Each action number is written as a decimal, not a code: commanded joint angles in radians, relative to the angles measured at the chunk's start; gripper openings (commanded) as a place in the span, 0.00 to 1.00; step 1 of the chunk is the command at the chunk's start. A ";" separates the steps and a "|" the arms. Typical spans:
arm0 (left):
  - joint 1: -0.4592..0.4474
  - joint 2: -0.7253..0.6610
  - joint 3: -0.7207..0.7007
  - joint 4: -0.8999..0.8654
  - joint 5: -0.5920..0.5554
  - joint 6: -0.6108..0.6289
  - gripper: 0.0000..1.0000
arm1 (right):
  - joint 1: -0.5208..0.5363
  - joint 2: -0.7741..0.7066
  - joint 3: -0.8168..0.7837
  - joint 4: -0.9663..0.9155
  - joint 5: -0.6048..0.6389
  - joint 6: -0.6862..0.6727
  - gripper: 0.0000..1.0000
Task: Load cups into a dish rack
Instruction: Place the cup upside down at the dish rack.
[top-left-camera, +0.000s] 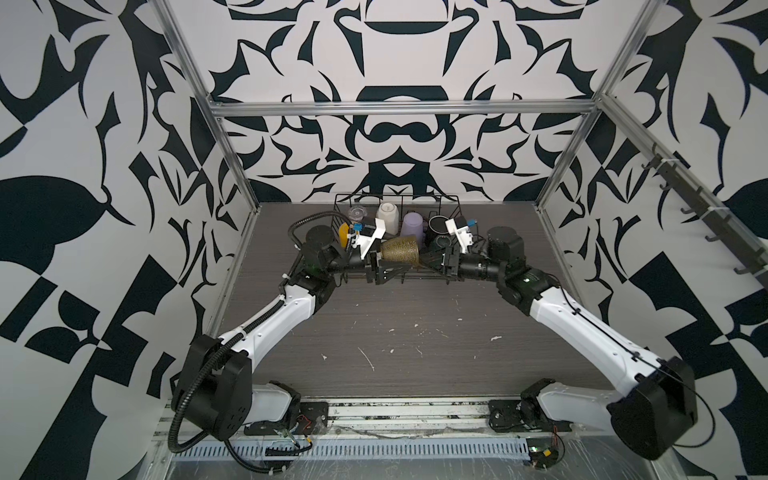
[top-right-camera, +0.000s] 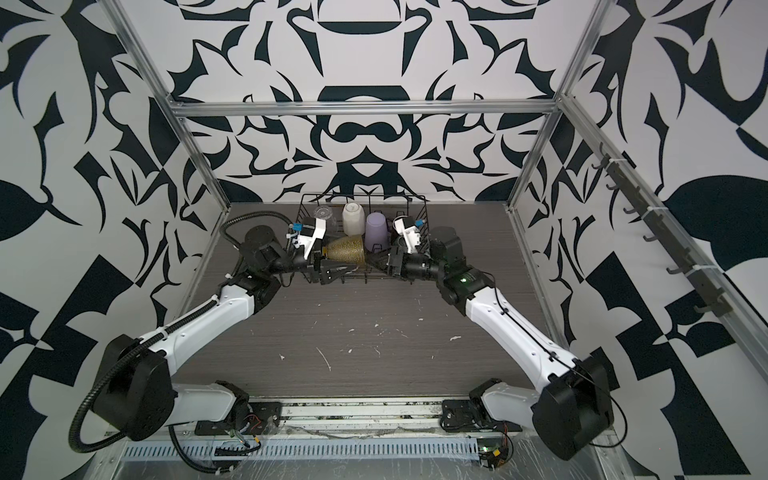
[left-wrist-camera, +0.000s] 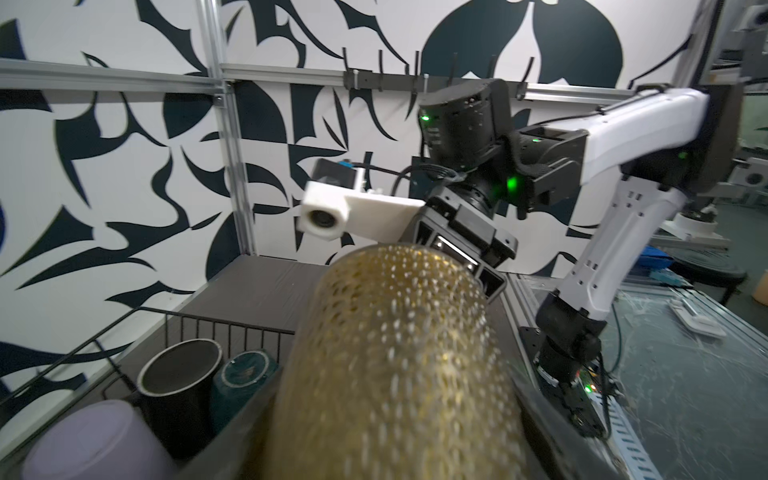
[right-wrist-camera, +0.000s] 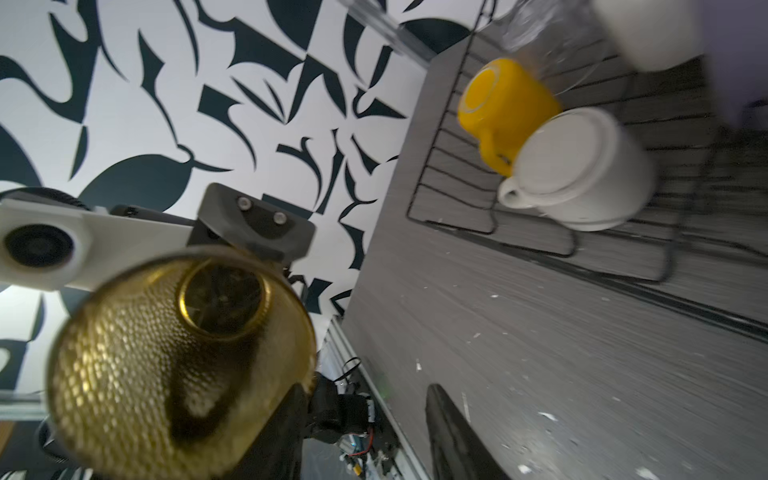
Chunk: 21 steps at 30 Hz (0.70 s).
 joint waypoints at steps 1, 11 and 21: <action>0.001 0.003 0.100 -0.255 -0.126 0.065 0.00 | -0.057 -0.093 0.030 -0.249 0.152 -0.161 0.56; 0.001 0.223 0.501 -0.822 -0.320 -0.007 0.00 | -0.125 -0.210 0.017 -0.416 0.355 -0.292 0.89; -0.005 0.598 0.987 -1.328 -0.392 -0.129 0.00 | -0.127 -0.220 0.018 -0.460 0.380 -0.341 0.93</action>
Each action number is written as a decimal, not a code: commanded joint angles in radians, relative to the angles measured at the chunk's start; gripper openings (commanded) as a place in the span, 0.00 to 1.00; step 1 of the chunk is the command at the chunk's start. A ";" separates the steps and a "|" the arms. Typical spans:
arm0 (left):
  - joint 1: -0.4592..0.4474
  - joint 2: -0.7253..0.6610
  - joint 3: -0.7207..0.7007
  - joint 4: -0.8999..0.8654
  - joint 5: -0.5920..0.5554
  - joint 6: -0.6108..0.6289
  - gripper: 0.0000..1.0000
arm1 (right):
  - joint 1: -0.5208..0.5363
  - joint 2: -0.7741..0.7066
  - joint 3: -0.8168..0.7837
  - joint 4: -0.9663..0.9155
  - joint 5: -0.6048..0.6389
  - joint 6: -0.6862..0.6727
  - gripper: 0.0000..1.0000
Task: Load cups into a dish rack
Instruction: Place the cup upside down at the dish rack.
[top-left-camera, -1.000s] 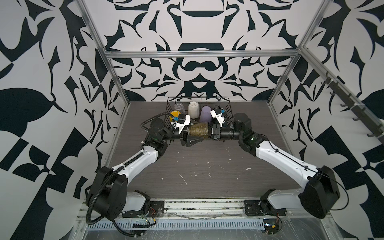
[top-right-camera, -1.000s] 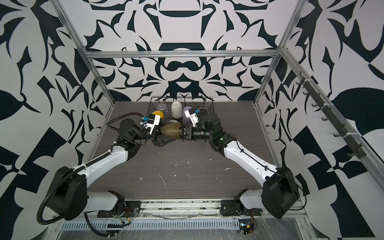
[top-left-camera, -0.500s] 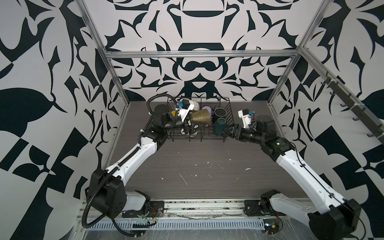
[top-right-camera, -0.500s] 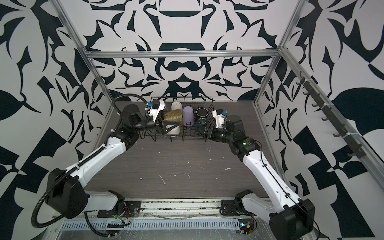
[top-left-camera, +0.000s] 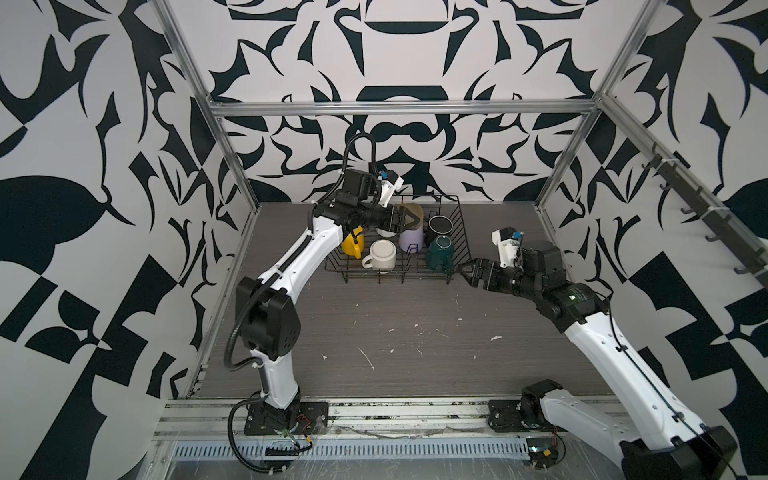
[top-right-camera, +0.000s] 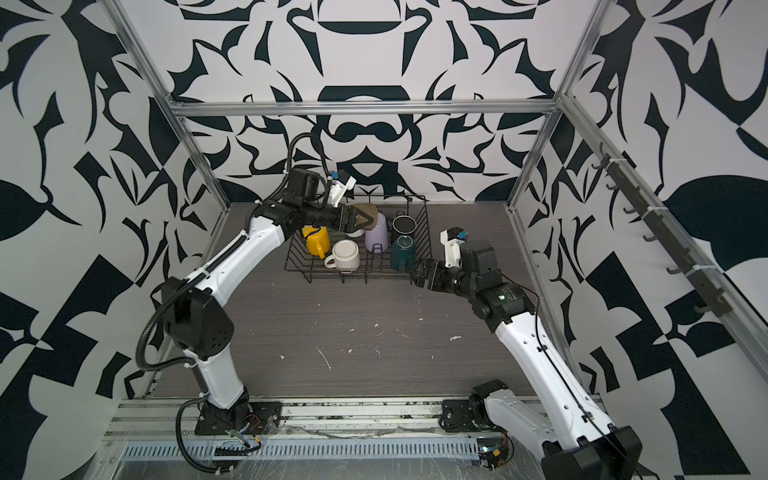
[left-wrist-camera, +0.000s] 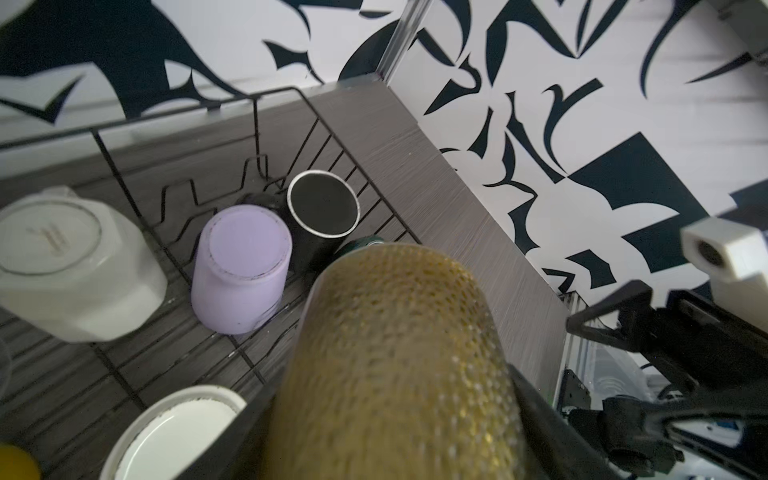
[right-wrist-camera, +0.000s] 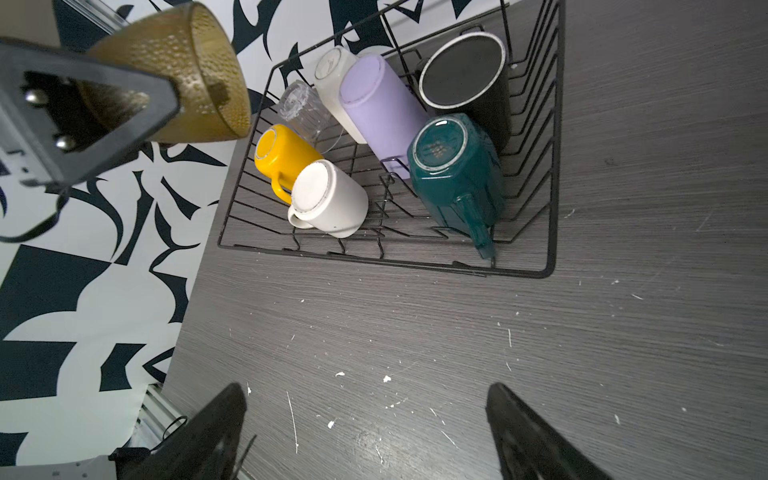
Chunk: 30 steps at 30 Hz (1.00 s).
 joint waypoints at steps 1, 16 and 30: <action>-0.009 0.072 0.098 -0.251 -0.051 -0.045 0.00 | -0.003 -0.020 0.016 -0.013 0.028 -0.037 0.93; -0.093 0.200 0.226 -0.382 -0.325 -0.060 0.00 | -0.003 -0.043 -0.019 -0.027 0.037 -0.043 0.93; -0.151 0.307 0.312 -0.428 -0.460 -0.072 0.00 | -0.004 -0.104 -0.060 -0.044 0.057 -0.034 0.93</action>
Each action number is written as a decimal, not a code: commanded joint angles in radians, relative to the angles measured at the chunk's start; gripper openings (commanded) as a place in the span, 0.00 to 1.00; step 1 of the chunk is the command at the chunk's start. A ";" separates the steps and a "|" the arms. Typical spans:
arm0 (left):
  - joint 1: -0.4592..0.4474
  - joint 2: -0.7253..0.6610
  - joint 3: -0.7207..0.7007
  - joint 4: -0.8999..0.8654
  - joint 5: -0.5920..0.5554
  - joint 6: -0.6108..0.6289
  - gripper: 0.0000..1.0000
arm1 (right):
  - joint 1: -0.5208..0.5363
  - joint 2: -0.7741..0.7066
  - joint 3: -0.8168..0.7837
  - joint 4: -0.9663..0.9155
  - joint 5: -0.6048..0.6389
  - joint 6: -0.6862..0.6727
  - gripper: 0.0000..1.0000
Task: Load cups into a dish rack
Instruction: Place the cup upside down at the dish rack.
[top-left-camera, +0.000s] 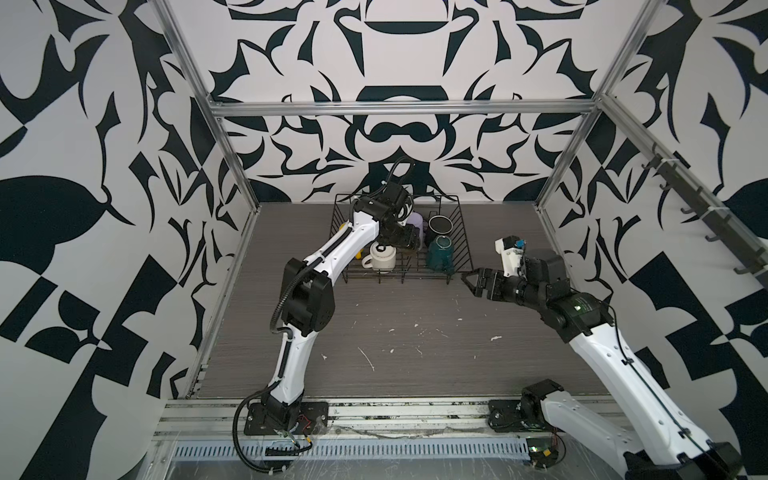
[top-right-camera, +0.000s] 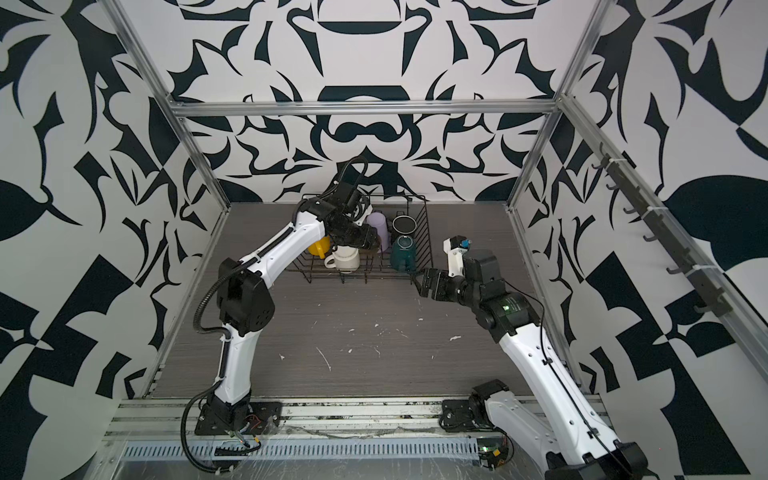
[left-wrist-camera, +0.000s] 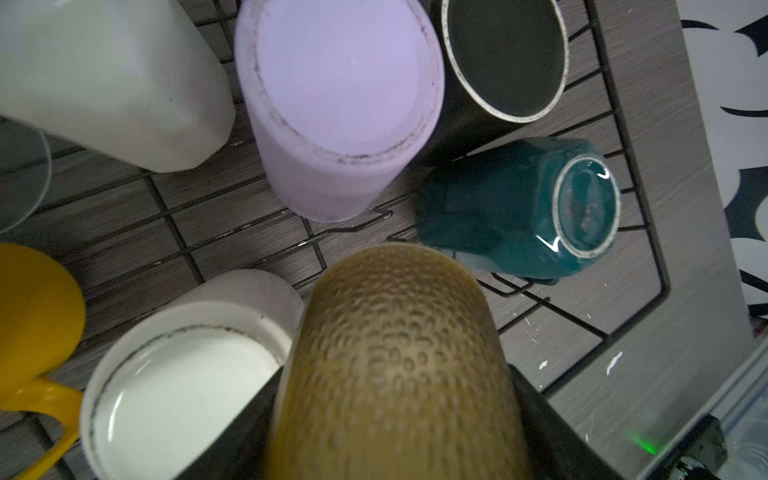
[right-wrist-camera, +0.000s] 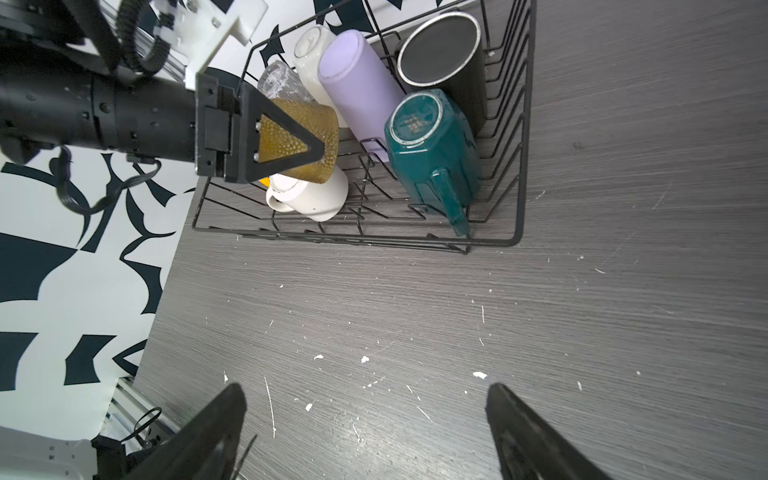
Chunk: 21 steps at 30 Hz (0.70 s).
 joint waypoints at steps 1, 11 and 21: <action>-0.023 0.041 0.061 -0.075 -0.053 -0.012 0.00 | -0.005 -0.026 -0.007 0.004 0.020 -0.004 0.93; -0.045 0.108 0.116 -0.108 -0.065 -0.014 0.00 | -0.005 -0.040 -0.029 0.010 0.014 0.006 0.93; -0.056 0.153 0.130 -0.145 -0.104 -0.007 0.03 | -0.004 -0.037 -0.041 0.022 0.007 0.012 0.93</action>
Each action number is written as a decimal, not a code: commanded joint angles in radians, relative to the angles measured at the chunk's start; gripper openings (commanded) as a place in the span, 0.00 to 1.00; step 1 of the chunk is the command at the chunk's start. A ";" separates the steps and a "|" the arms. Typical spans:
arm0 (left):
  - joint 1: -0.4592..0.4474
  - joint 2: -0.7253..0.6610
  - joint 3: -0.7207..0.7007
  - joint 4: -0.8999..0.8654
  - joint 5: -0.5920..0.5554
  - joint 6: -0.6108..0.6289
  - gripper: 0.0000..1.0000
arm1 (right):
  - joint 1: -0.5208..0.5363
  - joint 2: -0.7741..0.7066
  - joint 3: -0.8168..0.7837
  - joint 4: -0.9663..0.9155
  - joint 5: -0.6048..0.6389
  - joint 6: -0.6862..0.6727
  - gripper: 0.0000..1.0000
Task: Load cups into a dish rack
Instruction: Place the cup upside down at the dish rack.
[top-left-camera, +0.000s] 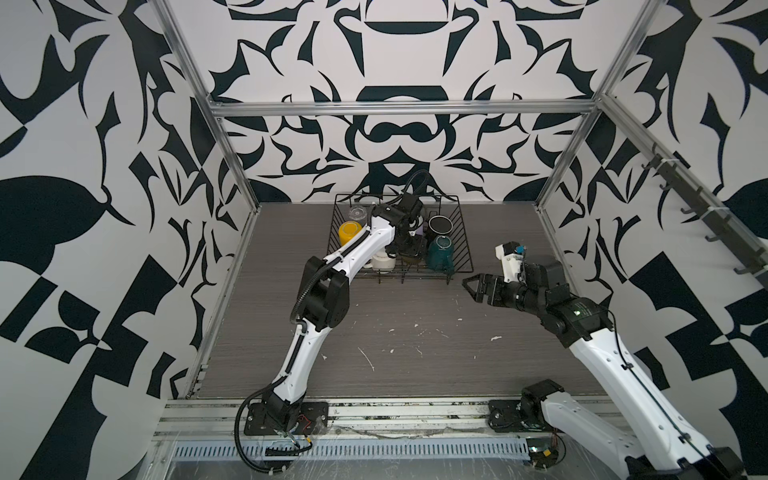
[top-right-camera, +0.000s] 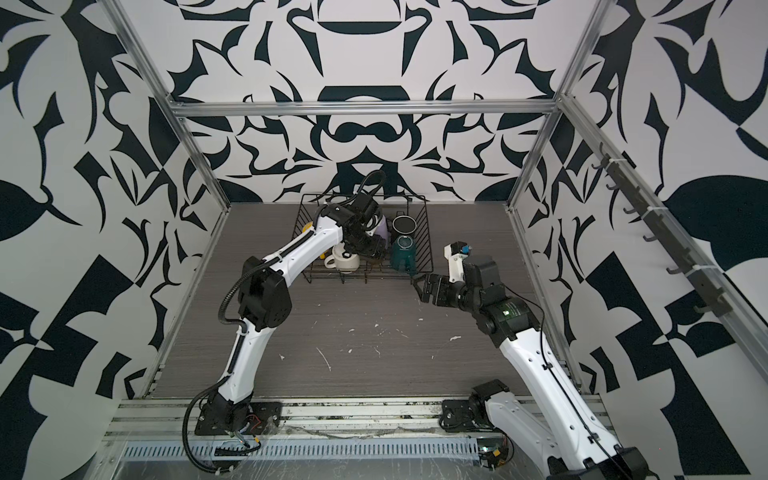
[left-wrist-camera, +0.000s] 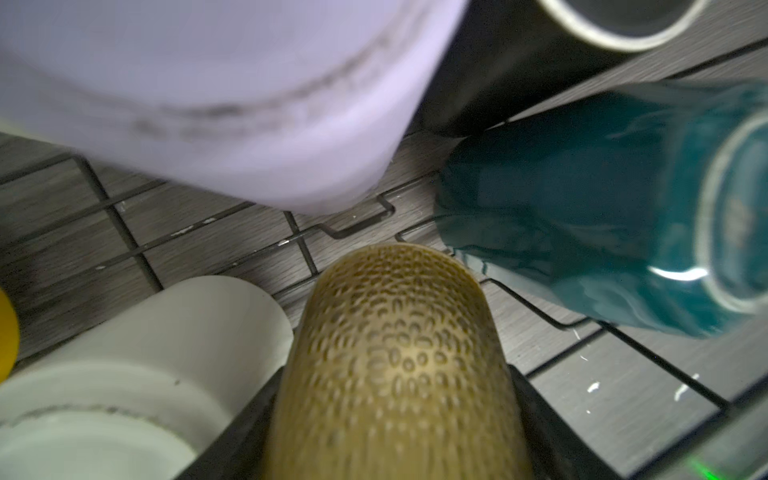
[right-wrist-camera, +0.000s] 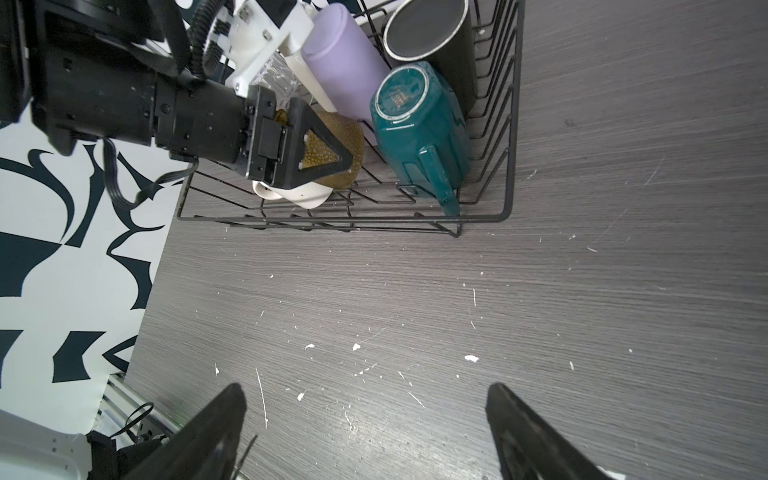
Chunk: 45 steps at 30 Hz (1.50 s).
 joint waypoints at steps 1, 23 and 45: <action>-0.005 0.023 0.038 -0.078 -0.015 -0.003 0.04 | -0.004 -0.015 0.001 0.030 0.000 0.008 0.93; -0.005 0.061 0.080 -0.127 -0.002 -0.017 0.59 | -0.005 -0.012 -0.010 0.043 -0.005 0.013 0.92; -0.006 -0.109 0.011 -0.051 -0.006 -0.020 0.99 | -0.005 0.003 0.031 0.040 0.024 -0.004 0.93</action>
